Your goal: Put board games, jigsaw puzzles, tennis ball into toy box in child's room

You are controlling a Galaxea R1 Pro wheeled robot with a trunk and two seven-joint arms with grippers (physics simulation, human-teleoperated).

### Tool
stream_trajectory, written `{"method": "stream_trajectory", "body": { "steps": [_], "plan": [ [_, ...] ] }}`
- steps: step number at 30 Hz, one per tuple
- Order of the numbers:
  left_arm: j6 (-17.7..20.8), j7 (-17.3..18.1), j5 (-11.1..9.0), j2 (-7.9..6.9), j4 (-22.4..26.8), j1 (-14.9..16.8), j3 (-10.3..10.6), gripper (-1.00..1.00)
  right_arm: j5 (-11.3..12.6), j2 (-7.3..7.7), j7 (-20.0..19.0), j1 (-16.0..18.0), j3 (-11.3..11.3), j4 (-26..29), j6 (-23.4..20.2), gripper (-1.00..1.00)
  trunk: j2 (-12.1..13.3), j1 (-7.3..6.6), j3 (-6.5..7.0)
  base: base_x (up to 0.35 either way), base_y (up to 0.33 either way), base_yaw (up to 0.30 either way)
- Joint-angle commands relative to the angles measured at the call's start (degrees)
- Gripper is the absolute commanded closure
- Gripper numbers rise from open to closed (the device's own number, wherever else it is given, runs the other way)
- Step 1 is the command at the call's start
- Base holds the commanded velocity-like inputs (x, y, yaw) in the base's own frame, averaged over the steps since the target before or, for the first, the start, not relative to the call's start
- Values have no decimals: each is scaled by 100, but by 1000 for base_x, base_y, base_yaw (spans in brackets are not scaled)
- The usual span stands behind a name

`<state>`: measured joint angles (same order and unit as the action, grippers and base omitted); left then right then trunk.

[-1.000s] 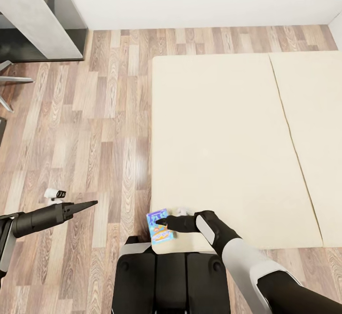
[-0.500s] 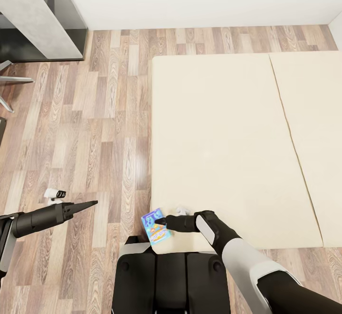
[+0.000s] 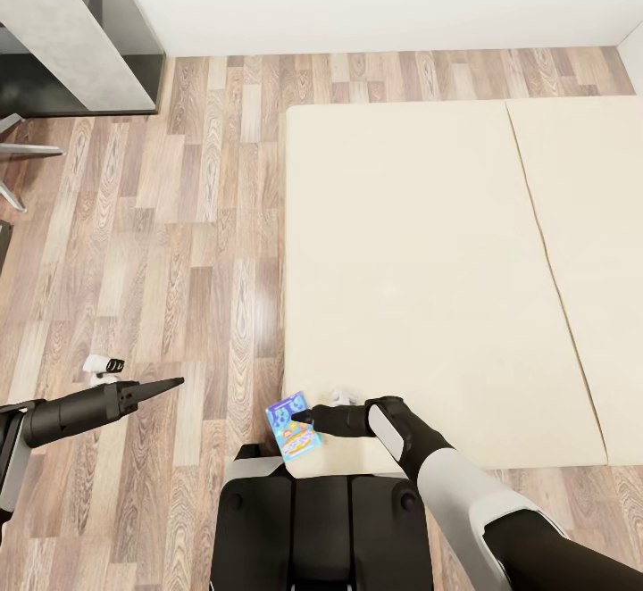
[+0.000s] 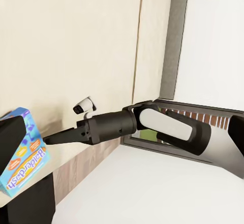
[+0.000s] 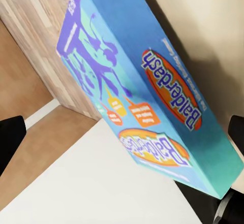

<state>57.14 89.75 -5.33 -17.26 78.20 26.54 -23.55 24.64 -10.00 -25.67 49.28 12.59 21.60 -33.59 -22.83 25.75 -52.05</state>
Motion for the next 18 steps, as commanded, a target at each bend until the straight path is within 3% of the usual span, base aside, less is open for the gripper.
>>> {"method": "stream_trajectory", "body": {
  "steps": [1, 18],
  "plan": [
    [61, 25, 6, -1, 2, 0, -1, -100, -4, 0, -8, 2, 7, 2, -18, -100, -9, 3, -6, 0, 0, 0],
    [61, 25, 6, -3, 2, 0, -1, -100, -46, 0, 23, 2, 7, 10, 20, -100, -9, 3, -6, 0, 0, 0]
  ]
}}
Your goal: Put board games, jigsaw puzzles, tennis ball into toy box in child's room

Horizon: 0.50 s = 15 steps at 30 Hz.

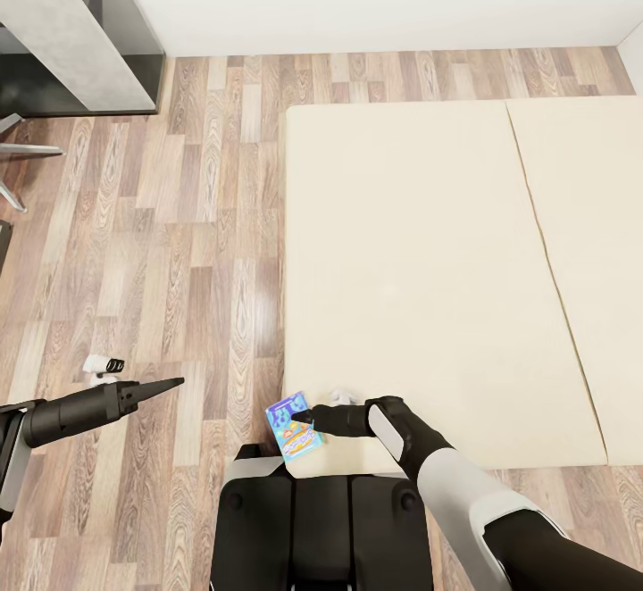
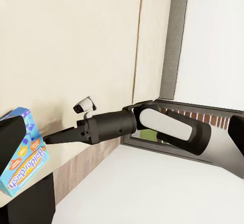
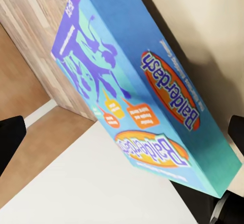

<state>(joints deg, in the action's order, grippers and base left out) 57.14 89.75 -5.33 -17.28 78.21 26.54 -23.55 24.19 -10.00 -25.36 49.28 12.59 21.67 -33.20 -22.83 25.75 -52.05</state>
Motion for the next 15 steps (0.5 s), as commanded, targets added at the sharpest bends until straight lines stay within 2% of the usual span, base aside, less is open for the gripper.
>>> {"method": "stream_trajectory", "body": {
  "steps": [1, 15],
  "plan": [
    [61, 25, 6, 1, 2, 0, -1, -100, -5, 0, 0, 2, 7, 3, -13, -100, -9, 3, -5, 0, 0, 0],
    [61, 25, 6, 4, 2, 0, -1, -100, -18, 0, 13, 2, 7, 8, -3, -100, -9, 3, 55, 0, 0, 0]
  ]
}}
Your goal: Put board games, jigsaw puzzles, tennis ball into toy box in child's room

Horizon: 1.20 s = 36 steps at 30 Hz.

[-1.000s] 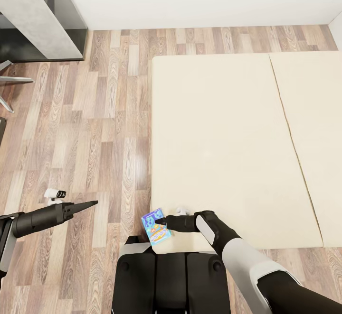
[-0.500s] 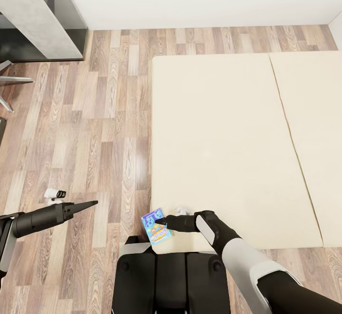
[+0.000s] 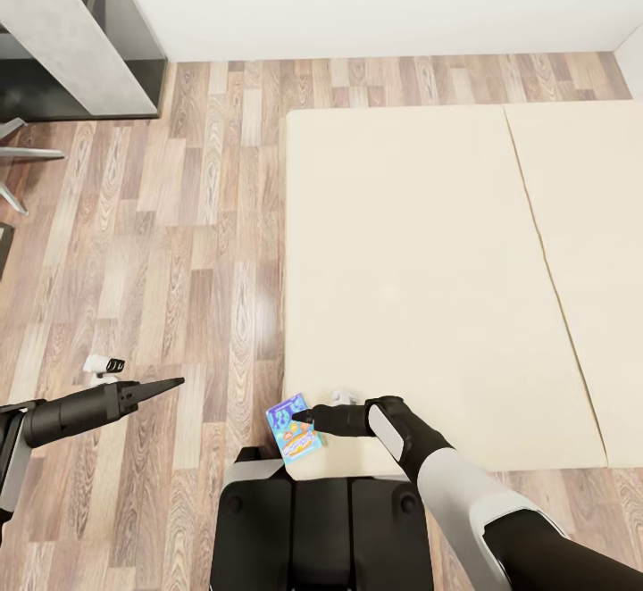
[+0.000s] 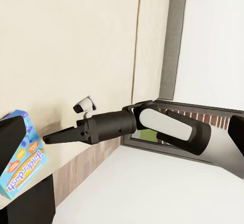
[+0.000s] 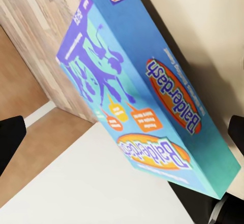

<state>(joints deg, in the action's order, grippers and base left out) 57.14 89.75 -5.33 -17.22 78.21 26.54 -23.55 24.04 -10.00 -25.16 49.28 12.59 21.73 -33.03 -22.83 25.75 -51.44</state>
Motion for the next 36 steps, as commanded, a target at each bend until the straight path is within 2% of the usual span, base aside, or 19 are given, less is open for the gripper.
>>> {"method": "stream_trajectory", "body": {
  "steps": [1, 8, 22, 29, 36],
  "plan": [
    [61, 25, 6, -3, 2, 0, -1, -100, -3, 0, -7, 2, 7, 3, -19, -100, -8, 4, 1, 0, 0, 0],
    [61, 25, 6, -8, 2, 0, -1, -100, -4, 0, 12, 2, 8, 6, -19, -100, -8, 4, 47, 0, 0, -1],
    [61, 25, 6, -10, 2, 0, -14, -100, 4, 0, 538, 2, 21, 47, -19, -100, -8, 4, 167, 0, 0, -57],
    [61, 25, 6, -11, 2, 0, -19, -100, 4, 0, 633, -33, 18, 416, -29, -100, -8, 4, 230, 0, 0, -27],
    [61, 25, 6, -16, 2, 0, -21, -100, 3, 0, 736, -329, 17, 920, -86, -100, -8, 4, 294, 0, 0, -5]
  ]
}}
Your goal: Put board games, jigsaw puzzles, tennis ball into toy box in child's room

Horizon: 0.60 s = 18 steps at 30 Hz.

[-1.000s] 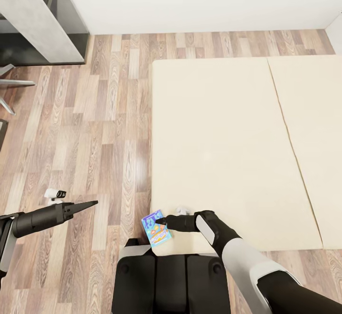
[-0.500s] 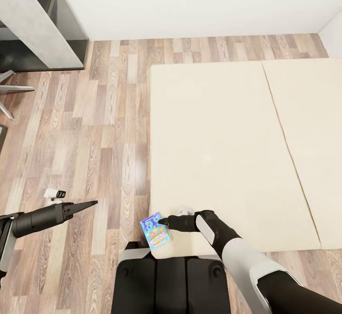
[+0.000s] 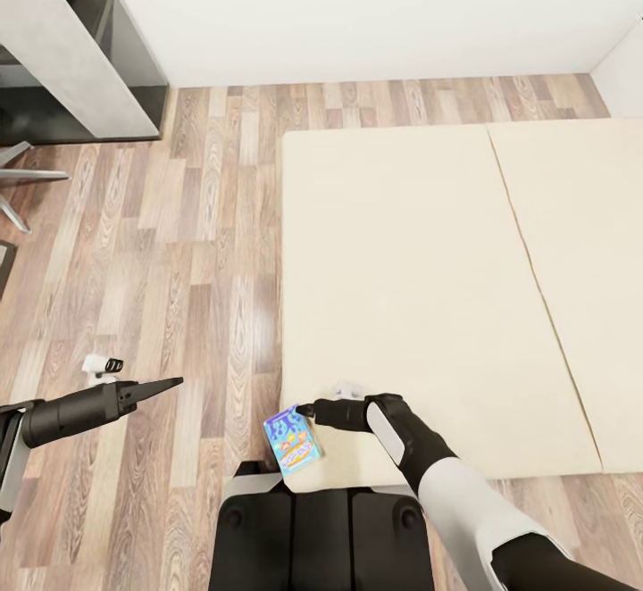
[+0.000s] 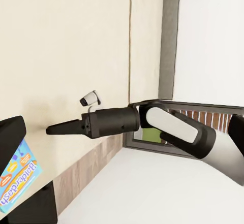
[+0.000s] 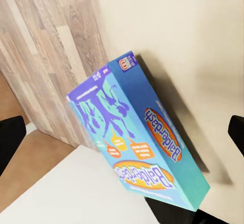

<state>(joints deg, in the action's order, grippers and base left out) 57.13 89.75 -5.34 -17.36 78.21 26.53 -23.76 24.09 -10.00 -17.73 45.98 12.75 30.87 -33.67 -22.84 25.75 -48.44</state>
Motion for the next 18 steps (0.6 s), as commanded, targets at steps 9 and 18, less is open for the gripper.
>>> {"method": "stream_trajectory", "body": {
  "steps": [9, 18],
  "plan": [
    [61, 25, 5, -2, 1, -2, -1, -100, -1, 0, 90, -82, 5, 181, -34, -100, -8, 4, 77, 0, 0, 0],
    [61, 25, 3, -4, 1, -1, 1, -100, -1, 0, 102, -136, 10, 581, -54, -100, -8, 4, 159, 0, 0, 0]
  ]
}}
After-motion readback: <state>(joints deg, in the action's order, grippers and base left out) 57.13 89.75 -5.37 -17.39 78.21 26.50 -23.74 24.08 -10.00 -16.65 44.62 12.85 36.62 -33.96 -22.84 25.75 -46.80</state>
